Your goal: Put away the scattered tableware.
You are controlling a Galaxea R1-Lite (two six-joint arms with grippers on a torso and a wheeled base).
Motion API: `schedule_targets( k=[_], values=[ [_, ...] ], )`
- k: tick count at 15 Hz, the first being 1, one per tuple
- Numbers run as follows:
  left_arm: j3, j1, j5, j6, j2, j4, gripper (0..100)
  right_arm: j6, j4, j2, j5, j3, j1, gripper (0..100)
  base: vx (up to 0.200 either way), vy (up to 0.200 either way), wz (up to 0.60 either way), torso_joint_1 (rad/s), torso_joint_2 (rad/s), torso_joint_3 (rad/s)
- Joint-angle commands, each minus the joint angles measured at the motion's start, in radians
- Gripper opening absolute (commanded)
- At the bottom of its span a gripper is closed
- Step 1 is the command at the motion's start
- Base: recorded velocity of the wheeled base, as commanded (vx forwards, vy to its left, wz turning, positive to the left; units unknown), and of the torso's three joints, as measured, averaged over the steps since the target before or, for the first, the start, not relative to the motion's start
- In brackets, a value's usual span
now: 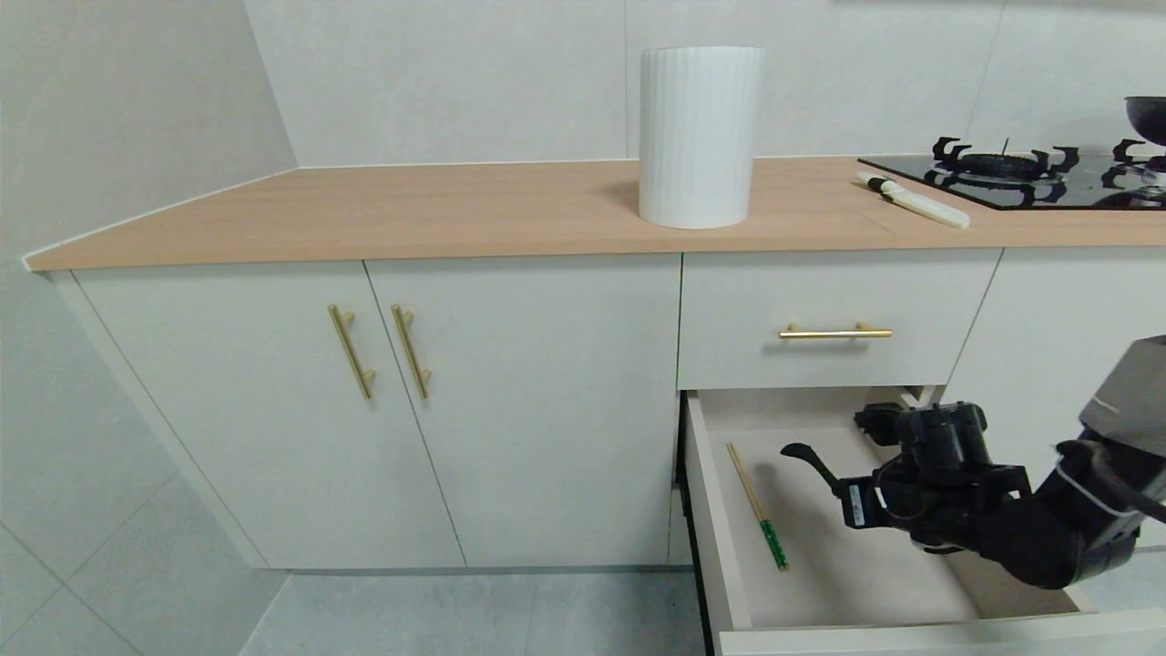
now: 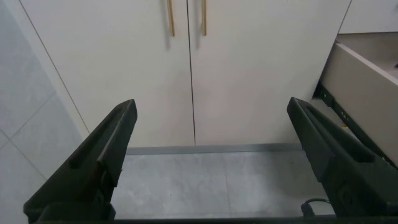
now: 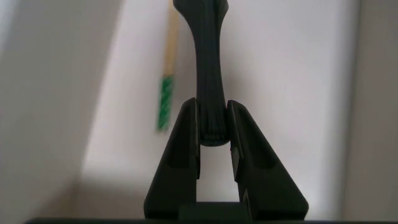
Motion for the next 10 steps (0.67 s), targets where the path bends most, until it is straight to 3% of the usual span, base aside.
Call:
schedule_targets(
  k=[1, 10],
  values=[
    [0.000, 0.000, 0.000, 0.000, 0.000, 0.000, 100, 0.009, -0.036, 0.183, -0.060, -0.058, 0.003, 0, 0.000, 0.000, 0.00, 0.000, 0.00, 0.000],
    [0.000, 0.000, 0.000, 0.000, 0.000, 0.000, 100, 0.026, -0.035, 0.316, -0.076, -0.095, 0.002, 0, 0.000, 0.000, 0.00, 0.000, 0.00, 0.000]
  ],
)
